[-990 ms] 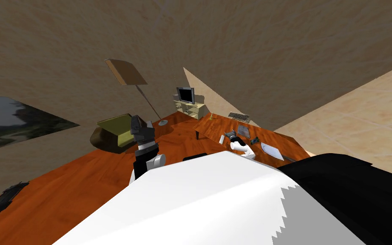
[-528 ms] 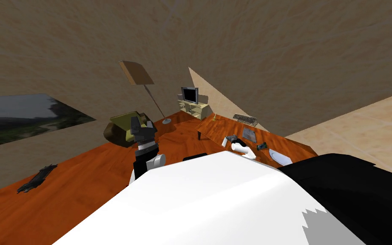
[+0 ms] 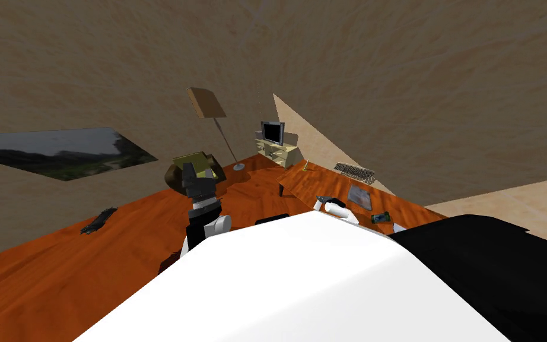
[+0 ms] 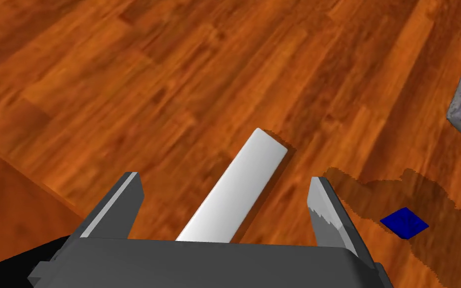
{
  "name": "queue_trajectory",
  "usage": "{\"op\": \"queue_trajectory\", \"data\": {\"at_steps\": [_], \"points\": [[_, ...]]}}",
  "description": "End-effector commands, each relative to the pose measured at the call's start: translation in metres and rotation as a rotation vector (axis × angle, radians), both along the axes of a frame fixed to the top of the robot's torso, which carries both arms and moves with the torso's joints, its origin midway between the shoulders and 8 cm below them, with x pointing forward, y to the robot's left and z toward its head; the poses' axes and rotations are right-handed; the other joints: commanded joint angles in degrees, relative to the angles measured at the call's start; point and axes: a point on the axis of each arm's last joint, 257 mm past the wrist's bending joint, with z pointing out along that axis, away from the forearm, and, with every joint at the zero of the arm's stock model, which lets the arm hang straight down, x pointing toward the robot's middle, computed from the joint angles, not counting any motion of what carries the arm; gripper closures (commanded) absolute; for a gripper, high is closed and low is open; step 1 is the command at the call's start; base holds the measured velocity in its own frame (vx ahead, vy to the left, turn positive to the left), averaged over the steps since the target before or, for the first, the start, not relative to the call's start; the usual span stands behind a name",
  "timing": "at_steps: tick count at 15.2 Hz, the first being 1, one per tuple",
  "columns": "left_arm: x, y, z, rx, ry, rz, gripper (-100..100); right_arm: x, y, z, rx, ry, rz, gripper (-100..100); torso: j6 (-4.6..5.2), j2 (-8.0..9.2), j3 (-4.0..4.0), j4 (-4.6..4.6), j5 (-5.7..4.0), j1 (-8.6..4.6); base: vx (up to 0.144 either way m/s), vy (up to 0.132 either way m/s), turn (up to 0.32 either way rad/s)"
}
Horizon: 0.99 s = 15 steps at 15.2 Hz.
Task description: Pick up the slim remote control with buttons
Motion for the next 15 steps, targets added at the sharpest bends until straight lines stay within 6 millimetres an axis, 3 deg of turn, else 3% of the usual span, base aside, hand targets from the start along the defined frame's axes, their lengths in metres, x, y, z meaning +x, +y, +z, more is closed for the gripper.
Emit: {"op": "queue_trajectory", "data": {"at_steps": [1, 5, 8, 13, 15], "points": [[0.0, 0.0, 0.0, 0.0, 0.0, 0.0, 0, -0.014, -0.002, -0.014, 0.043, 0.022, -0.041, -100, 0.0, 0.0, 0.0, 0.0, 0.0, 0.0, 0.026, -0.041, 0.066], [0.0, 0.0, 0.0, 0.0, 0.0, 0.0, 0, -0.056, -0.002, -0.052, 0.199, 0.073, -0.197, -100, -0.01, -0.03, -0.02, 0.0, -0.01, -0.08, 0.035, -0.061, 0.216], [0.0, 0.0, 0.0, 0.0, 0.0, 0.0, 0, -0.06, -0.001, -0.056, 0.204, 0.083, -0.202, -100, 0.05, 0.03, 0.01, 0.0, -0.01, -0.02, 0.016, -0.037, 0.028], [0.0, 0.0, 0.0, 0.0, 0.0, 0.0, 0, -0.101, 0.005, -0.086, 0.343, 0.13, -0.356, -100, 0.0, 0.02, 0.01, 0.01, 0.01, -0.04, 0.022, -0.051, 0.185], [0.0, 0.0, 0.0, 0.0, 0.0, 0.0, 0, -0.106, 0.006, -0.089, 0.348, 0.139, -0.362, -100, 0.04, 0.03, 0.02, 0.0, -0.01, -0.07, 0.011, -0.048, 0.029]]}}
